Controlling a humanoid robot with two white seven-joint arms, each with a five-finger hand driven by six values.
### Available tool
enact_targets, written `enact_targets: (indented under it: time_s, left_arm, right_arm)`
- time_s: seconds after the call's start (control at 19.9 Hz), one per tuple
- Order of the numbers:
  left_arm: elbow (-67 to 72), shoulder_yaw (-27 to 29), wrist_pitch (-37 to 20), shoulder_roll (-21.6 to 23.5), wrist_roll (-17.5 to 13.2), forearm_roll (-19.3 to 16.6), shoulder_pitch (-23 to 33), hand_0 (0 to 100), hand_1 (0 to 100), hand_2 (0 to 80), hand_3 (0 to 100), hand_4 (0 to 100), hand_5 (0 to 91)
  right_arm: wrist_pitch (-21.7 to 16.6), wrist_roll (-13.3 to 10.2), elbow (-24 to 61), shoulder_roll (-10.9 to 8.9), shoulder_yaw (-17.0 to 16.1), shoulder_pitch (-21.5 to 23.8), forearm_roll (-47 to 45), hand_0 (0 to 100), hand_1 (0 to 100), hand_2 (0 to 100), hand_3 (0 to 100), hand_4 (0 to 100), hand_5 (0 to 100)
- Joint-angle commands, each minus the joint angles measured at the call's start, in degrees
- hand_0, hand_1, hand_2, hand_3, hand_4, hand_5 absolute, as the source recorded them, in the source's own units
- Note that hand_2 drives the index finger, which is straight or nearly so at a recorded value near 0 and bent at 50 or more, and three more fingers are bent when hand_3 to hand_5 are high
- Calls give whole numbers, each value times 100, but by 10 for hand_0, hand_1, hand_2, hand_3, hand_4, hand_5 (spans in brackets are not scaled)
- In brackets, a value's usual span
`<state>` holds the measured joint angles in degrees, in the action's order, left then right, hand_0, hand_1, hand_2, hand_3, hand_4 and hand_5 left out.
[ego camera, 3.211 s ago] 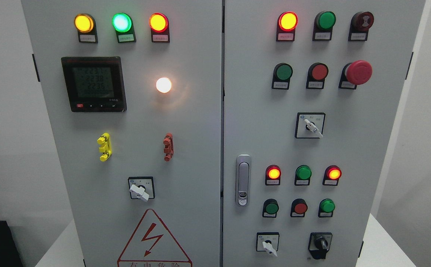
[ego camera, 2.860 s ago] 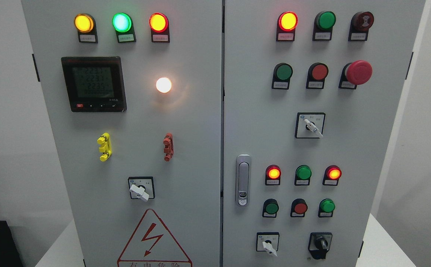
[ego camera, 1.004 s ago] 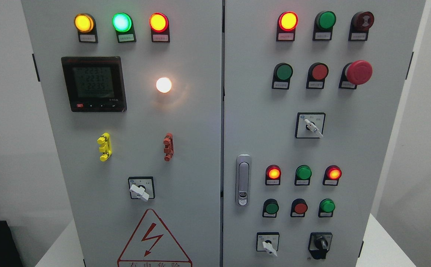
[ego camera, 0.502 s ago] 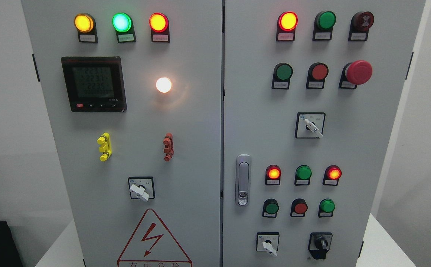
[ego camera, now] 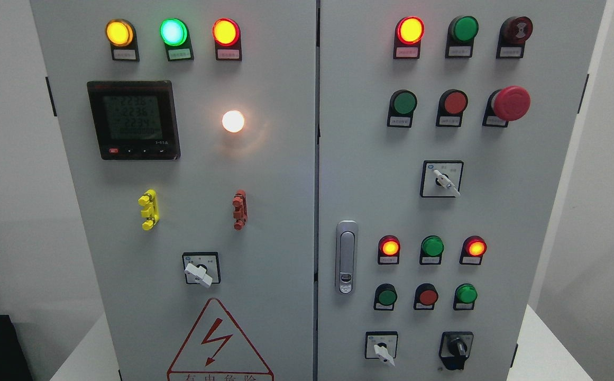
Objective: Trip black knob to open circuit
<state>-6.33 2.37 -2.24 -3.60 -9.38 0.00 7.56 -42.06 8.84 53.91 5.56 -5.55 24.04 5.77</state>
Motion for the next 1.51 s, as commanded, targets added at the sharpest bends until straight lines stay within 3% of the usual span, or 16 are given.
enact_targets:
  time_s: [0.0,0.45,0.8,1.0,1.46]
  left_arm:
    - [0,0,4,0,-2,-132,0,120,389,0,0,0,0]
    - [0,0,4,0,-2,-132,0,120,389,0,0,0,0]
    - [0,0,-5,0,-2,-132,0,120,389,0,0,0,0]
    - [0,0,4,0,-2,-132,0,120,389,0,0,0,0]
    - [0,0,4,0,-2,-132,0,120,389,0,0,0,0]
  right_arm:
    - [49,-5,972,-38,2,-13,-391,0,0,0,850,796,752]
    - [92,-57,1640,-64,11,-92,-532,0,0,0,869,825,781]
    - [812,-57,2518,-64,-33,-277,-919,0,0,0,894,838,807]
    - [918,-57,2730,-55,-60,-478,-919,0,0,0,920,852,825]
    - [1560,-57,3468,-64,-77,-821,-998,0,0,0,942,867,864]
